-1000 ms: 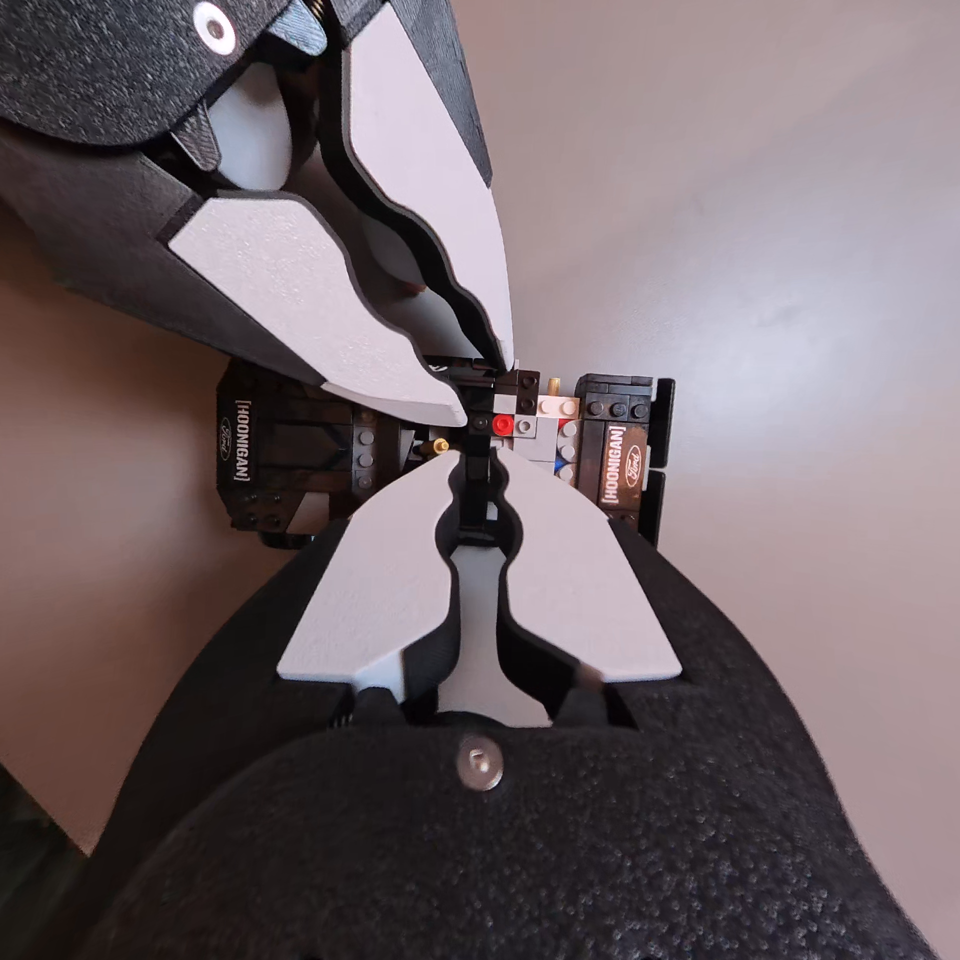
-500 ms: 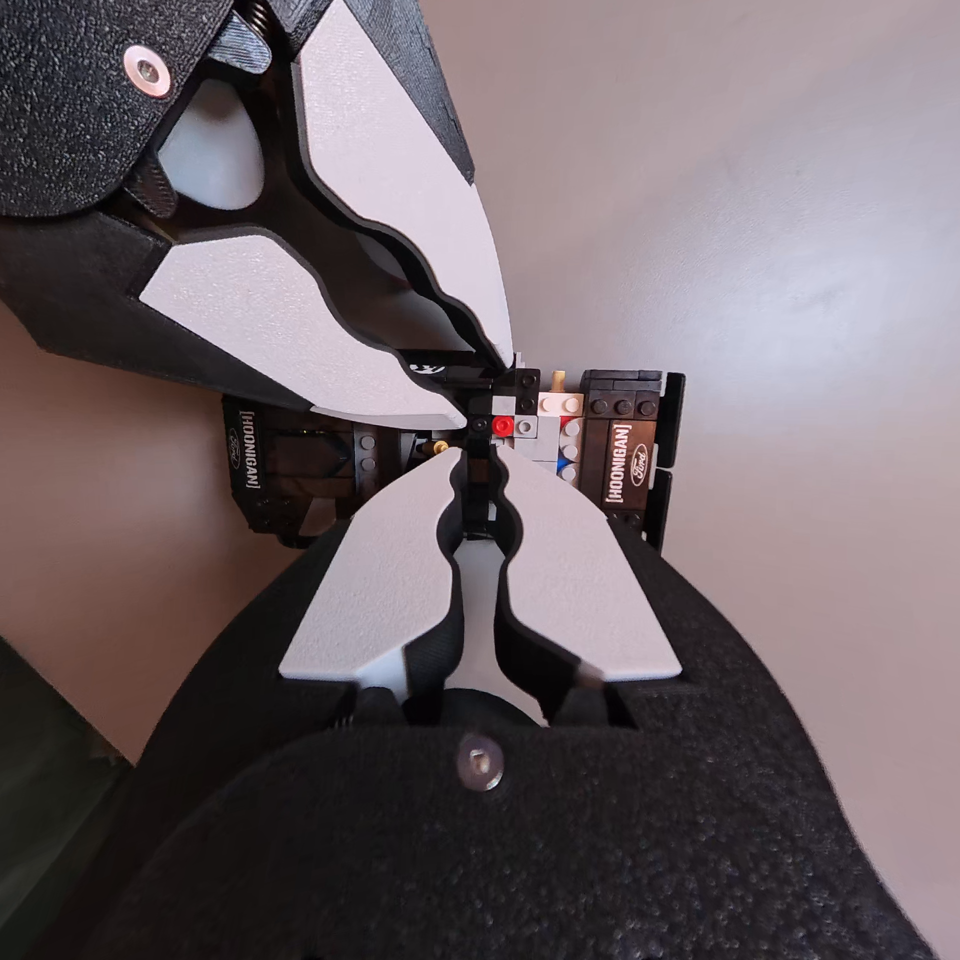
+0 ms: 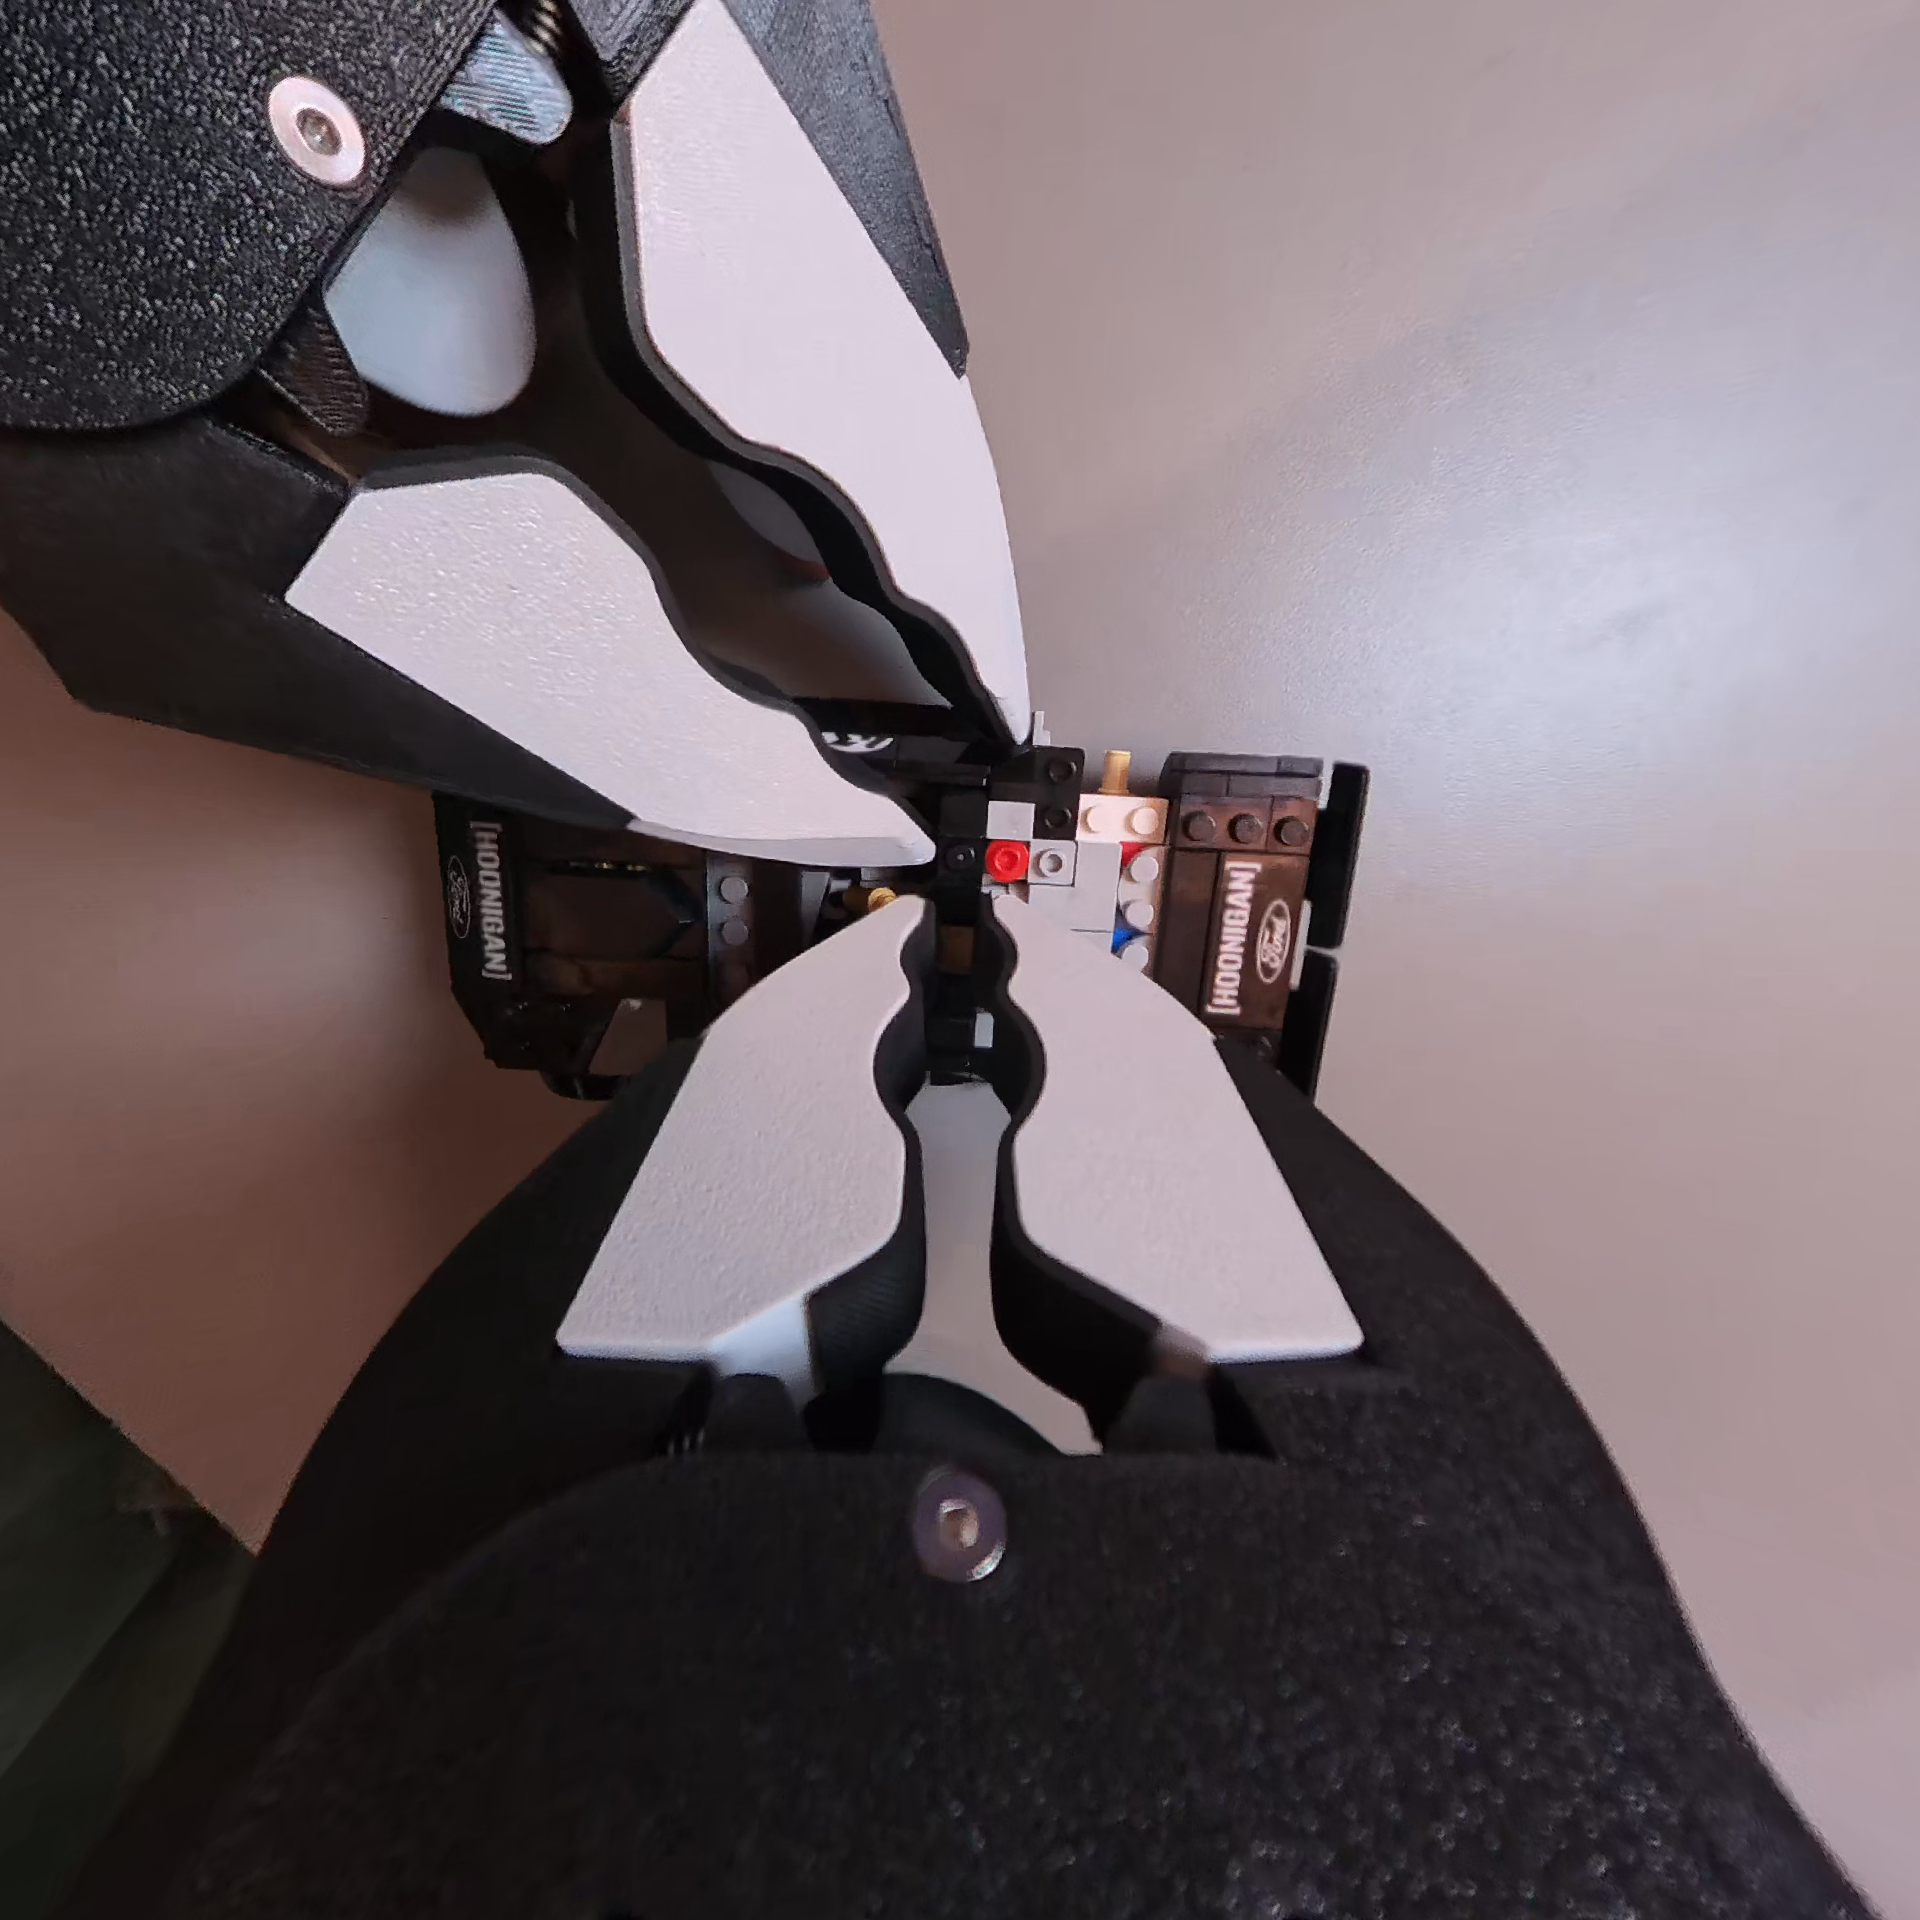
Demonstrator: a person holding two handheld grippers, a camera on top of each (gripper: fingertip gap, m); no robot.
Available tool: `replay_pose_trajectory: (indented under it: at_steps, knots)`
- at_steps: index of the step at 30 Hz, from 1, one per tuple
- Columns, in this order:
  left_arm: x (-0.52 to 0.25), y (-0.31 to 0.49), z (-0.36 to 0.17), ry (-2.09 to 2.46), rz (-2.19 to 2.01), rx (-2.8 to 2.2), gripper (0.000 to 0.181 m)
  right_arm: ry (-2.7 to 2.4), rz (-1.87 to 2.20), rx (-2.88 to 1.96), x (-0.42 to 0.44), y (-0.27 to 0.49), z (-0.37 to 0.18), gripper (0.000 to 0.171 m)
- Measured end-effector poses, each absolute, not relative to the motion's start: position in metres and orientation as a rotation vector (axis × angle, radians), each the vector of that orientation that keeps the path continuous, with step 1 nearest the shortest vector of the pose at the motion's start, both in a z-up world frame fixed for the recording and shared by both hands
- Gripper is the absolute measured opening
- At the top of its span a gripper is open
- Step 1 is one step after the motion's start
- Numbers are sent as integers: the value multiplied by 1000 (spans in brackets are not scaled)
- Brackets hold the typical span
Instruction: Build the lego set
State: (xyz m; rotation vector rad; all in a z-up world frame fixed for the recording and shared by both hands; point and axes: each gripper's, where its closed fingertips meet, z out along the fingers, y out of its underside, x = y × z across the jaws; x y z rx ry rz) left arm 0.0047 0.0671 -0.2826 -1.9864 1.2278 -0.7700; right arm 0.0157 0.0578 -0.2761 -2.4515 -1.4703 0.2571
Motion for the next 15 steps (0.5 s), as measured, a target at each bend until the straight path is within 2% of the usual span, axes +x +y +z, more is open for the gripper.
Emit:
replay_pose_trajectory:
  at_steps: [2,8,10,15]
  knots:
    - [5,68,-282,1207,-777,-1987,21,-1446,269,-2408,16,59,-274,11]
    - [4,68,-281,1228,-810,-1964,22,-1104,484,-2047,28,65,-224,53]
    - [2,71,-279,1249,-782,-1926,34,-1008,514,-2008,45,60,-225,64]
    - [-9,79,-243,1105,-875,-1873,51,-988,522,-1989,78,56,-244,68]
